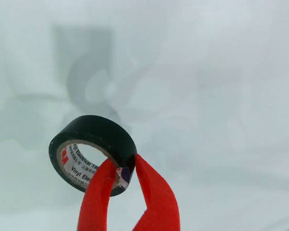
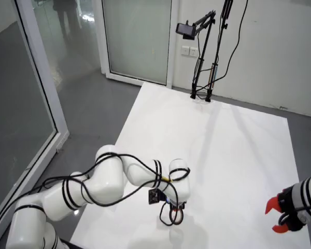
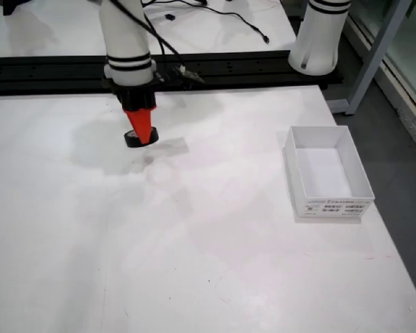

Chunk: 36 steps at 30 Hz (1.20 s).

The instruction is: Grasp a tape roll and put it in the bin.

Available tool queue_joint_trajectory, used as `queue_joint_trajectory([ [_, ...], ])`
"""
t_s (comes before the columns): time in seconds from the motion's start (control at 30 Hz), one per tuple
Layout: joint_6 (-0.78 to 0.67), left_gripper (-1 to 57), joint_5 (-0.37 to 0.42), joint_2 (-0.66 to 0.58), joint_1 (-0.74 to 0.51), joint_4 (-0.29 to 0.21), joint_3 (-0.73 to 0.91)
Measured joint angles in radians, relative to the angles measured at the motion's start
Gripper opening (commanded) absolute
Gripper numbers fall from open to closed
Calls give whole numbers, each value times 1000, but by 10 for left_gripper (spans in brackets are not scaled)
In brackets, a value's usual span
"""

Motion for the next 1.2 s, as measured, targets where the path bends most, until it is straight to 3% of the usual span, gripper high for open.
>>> queue_joint_trajectory([
  [0.43, 49, -6, 90, -179, 91, 27, 81],
  [1.2, 81, -7, 136, -544, 428, 43, 462],
])
